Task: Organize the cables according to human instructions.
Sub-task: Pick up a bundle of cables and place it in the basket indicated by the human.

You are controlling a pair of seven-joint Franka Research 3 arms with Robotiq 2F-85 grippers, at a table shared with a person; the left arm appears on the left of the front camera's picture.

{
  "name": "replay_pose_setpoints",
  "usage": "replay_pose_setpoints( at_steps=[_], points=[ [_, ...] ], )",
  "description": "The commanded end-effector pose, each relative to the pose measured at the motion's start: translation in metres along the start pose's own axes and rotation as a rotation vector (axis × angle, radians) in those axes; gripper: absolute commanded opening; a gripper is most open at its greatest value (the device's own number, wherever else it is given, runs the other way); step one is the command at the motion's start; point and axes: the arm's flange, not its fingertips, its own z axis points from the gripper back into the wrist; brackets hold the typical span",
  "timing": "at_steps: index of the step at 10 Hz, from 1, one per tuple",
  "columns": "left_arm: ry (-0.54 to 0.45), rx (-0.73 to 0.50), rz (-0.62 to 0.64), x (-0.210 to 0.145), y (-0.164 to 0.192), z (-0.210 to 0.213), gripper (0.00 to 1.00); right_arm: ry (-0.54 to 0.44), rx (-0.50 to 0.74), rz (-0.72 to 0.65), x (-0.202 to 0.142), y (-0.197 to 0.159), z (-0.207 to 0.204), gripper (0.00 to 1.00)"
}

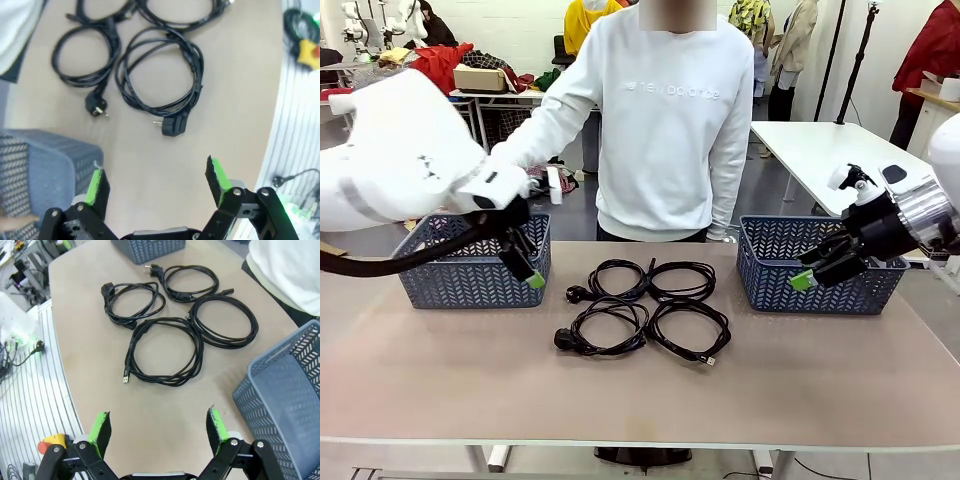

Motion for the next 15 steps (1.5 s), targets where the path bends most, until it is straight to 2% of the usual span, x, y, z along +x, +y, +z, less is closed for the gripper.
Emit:
replay_pose_setpoints(
  at_steps=[1,3,6,15],
  points=[
    [0.087,-0.013,-0.100,0.023,0.006,-0.011,1.00,-0.033,0.012,0.029,0.000,-0.005,-0.002,1.00],
    [0.133,-0.057,-0.170,0.047,-0.005,-0.035,1.00,-0.033,0.012,0.029,0.000,-0.005,-0.002,1.00],
    [0.170,-0.084,-0.212,0.063,-0.021,-0.063,1.00,-0.033,0.012,0.029,0.000,-0.005,-0.002,1.00],
    [0.133,-0.123,-0.234,0.060,-0.031,-0.077,1.00,-0.033,0.012,0.029,0.000,-0.005,-0.002,1.00]
  ],
)
